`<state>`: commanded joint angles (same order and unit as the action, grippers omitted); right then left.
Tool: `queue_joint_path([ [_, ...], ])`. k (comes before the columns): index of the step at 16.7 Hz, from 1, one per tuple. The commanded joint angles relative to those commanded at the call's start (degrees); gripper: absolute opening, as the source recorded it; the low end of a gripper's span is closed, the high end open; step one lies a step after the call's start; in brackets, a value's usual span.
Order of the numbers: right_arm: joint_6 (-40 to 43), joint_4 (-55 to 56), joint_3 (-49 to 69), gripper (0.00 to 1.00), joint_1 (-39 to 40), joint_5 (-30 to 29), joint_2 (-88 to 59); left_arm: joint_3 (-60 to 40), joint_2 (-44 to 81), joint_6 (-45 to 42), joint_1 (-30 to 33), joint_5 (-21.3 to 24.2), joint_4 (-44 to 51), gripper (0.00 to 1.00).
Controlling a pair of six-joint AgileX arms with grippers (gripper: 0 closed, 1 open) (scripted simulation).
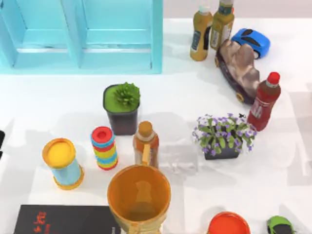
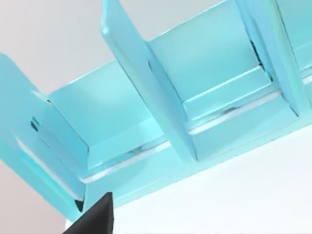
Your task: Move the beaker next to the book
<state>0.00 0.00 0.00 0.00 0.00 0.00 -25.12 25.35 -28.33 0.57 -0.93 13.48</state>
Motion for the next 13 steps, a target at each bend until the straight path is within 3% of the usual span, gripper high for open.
queue_joint_path([
  [13, 0.0, 0.0, 0.0, 1.0, 0.0, 0.0, 0.0, -43.1, 65.8, -62.3, -11.6, 0.0, 49.4, 1.0],
])
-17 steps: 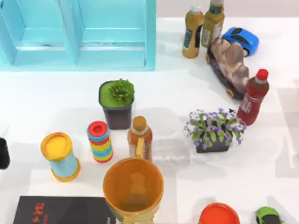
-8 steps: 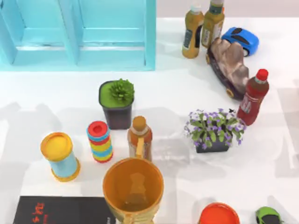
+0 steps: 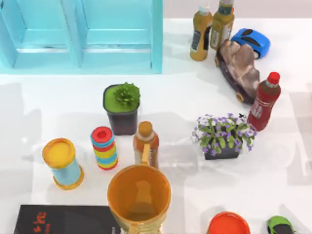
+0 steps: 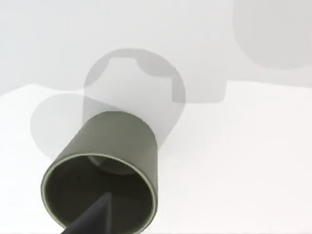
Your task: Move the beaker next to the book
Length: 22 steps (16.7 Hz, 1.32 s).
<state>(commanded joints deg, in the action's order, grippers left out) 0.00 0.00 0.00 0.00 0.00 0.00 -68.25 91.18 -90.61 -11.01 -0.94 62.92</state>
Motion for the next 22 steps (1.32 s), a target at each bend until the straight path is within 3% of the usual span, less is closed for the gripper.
queue_joint_path([
  [5, 0.0, 0.0, 0.0, 1.0, 0.0, 0.0, 0.0, -12.1, 10.8, -14.8, -5.5, 0.7, 7.6, 1.0],
  [9, 0.0, 0.0, 0.0, 1.0, 0.0, 0.0, 0.0, -17.2, 12.5, -19.5, -7.7, 1.0, 8.8, 1.0],
  [16, 0.0, 0.0, 0.0, 1.0, 0.0, 0.0, 0.0, -16.3, 12.5, -19.4, -7.5, 1.0, 7.8, 1.0],
  [22, 0.0, 0.0, 0.0, 1.0, 0.0, 0.0, 0.0, -6.6, 16.3, -19.6, -7.8, 1.0, -6.0, 1.0],
])
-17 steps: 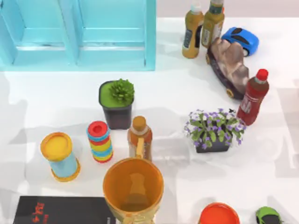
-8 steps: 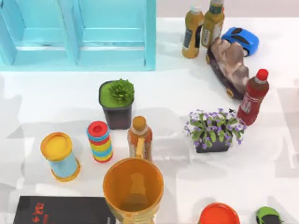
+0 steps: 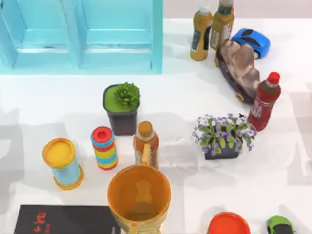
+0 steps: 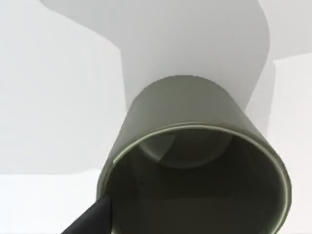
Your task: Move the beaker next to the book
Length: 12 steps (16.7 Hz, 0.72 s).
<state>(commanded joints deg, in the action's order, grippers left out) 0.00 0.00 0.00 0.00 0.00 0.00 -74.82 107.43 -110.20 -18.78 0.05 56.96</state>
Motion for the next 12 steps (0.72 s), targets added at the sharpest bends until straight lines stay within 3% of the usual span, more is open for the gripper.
queue_joint_path([
  [3, 0.0, 0.0, 0.0, 1.0, 0.0, 0.0, 0.0, 4.5, 1.7, -0.1, -0.1, 0.0, -6.0, 1.0],
  [8, 0.0, 0.0, 0.0, 1.0, 0.0, 0.0, 0.0, 5.4, 2.0, -0.2, -0.1, 0.0, -7.0, 1.0],
  [12, 0.0, 0.0, 0.0, 1.0, 0.0, 0.0, 0.0, 5.4, 2.0, -0.2, -0.1, 0.0, -7.0, 0.7],
])
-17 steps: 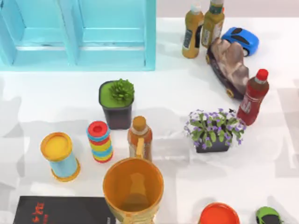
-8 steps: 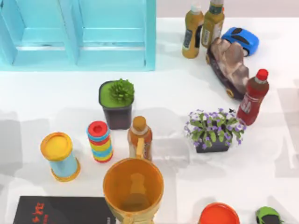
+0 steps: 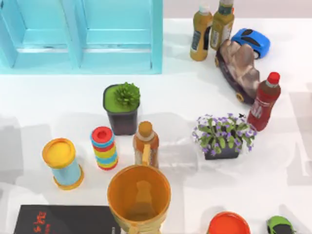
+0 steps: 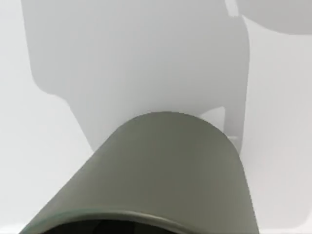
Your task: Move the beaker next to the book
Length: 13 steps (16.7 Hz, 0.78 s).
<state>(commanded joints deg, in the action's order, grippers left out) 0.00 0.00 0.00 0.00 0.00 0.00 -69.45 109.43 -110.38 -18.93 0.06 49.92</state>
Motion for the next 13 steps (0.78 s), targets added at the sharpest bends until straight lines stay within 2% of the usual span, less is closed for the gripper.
queue_joint_path([
  [9, 0.0, 0.0, 0.0, 1.0, 0.0, 0.0, 0.0, 0.0, 0.0, 0.0, 0.0, 0.0, 0.0, 0.02],
  [13, 0.0, 0.0, 0.0, 1.0, 0.0, 0.0, 0.0, 0.0, 0.0, 0.0, 0.0, 0.0, 0.0, 0.0],
])
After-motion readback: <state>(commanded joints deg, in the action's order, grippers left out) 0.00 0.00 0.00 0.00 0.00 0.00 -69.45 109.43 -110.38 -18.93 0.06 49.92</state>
